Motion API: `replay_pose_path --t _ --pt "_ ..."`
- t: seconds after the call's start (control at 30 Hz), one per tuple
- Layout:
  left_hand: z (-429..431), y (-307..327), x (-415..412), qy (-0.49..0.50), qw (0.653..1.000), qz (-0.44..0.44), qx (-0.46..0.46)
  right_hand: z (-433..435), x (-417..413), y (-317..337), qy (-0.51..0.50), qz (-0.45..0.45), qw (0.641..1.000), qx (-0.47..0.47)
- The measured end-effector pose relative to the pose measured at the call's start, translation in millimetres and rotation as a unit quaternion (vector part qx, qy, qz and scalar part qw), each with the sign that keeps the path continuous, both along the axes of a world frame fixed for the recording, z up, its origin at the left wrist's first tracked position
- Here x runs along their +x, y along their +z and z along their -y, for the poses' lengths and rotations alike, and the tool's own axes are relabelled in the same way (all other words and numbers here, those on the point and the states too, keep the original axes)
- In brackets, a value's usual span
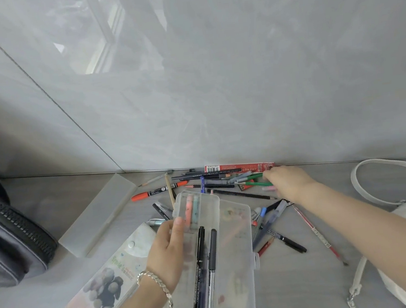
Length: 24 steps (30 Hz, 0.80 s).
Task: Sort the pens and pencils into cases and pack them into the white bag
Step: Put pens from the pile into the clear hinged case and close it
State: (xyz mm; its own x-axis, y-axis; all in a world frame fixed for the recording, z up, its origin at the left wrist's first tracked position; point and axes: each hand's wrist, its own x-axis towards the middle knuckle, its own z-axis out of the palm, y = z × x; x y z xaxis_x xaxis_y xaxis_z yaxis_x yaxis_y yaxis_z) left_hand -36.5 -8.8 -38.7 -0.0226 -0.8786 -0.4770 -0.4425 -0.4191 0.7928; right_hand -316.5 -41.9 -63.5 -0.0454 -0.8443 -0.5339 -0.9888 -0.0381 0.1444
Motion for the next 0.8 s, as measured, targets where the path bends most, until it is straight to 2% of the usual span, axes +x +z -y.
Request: replay_pose_path --t 0.13,0.2,0.27,0.3,0.37,0.43,0.5,0.57,0.67,0.8 --pt "-1 3 1 0.009 1.000 -0.011 -0.004 -5 11 42 -0.076 -0.083 0.991 0.072" --pt "-2 5 1 0.012 1.000 -0.018 -0.004 -9 17 58 -0.087 -0.033 0.995 0.042" --pt "-3 7 -1 0.010 1.000 -0.022 -0.006 -15 31 71 -0.109 0.151 0.982 -0.030" --pt "-3 7 -2 0.009 1.000 -0.024 -0.006 -19 43 77 -0.124 0.264 0.955 -0.056" --pt "-5 8 -5 0.004 1.000 -0.030 -0.005 -26 76 87 -0.163 0.464 0.866 -0.092" --pt "-8 8 -7 -0.002 0.999 -0.039 -0.012 -32 106 84 -0.203 0.566 0.788 -0.130" --pt "-12 9 -9 -0.006 0.999 -0.043 -0.028 -35 130 75 -0.232 0.577 0.760 -0.189" --pt "-16 10 -9 -0.001 0.998 -0.046 -0.043 -38 145 66 -0.240 0.563 0.754 -0.241" --pt "-17 12 -9 -0.005 0.997 -0.031 -0.073 -42 154 52 -0.162 0.462 0.814 -0.311" --pt "-16 13 -8 -0.008 0.996 -0.040 -0.076 -49 156 36 -0.053 0.329 0.852 -0.404"
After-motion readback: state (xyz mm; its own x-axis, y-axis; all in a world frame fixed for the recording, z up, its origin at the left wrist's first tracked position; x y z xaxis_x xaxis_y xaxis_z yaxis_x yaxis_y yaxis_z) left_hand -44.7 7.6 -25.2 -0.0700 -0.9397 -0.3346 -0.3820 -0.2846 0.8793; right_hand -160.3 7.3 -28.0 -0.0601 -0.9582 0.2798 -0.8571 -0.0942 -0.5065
